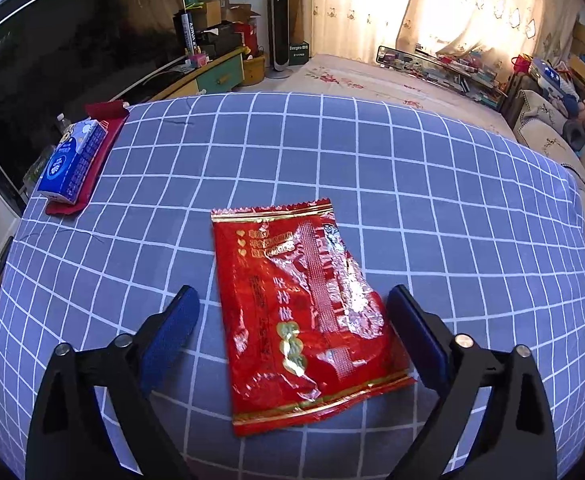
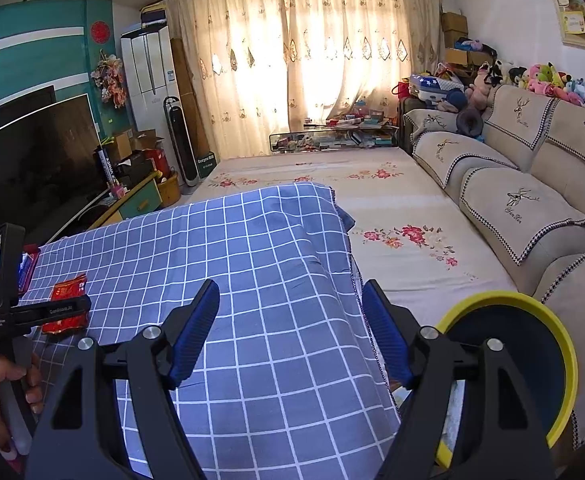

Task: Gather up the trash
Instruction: 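Lower the left gripper onto the red snack bag and close it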

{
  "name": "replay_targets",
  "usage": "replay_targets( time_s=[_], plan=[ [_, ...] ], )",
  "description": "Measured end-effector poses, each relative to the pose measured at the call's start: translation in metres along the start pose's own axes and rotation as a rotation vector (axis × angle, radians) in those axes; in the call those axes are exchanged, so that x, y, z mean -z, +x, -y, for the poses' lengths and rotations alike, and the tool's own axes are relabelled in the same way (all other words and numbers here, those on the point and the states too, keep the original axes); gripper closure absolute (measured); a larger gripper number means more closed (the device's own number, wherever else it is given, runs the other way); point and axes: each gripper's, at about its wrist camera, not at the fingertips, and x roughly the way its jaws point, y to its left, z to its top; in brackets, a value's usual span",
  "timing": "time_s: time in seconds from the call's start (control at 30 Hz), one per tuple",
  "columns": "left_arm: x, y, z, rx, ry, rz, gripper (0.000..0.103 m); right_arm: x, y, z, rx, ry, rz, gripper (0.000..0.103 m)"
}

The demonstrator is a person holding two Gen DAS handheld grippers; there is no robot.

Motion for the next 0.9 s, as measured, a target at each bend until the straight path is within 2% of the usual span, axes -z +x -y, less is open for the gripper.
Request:
replay_targets(
  time_s=[0.57,0.73,0.8,0.83,0.9],
  plan=[
    [0.014,-0.018,-0.007,0.044,0.041,0.012,0.046,-0.001,0.000,0.002,-0.015,0.005,-0.005,0.032],
    [0.019,-0.025,-0.013,0.070,0.049,0.014,0.063,-0.001,0.000,0.002,-0.014,0.005,-0.005,0.032],
    [0.022,-0.030,-0.014,0.088,0.056,0.013,0.065,-0.001,0.000,0.002,-0.014,0.005,-0.006,0.032],
    [0.023,-0.033,-0.014,0.095,0.061,0.014,0.073,-0.001,0.000,0.003,-0.013,0.006,-0.005,0.032],
    [0.028,-0.043,-0.014,0.119,0.076,0.021,0.076,-0.001,0.001,0.003,-0.012,0.007,-0.005,0.032]
  ],
)
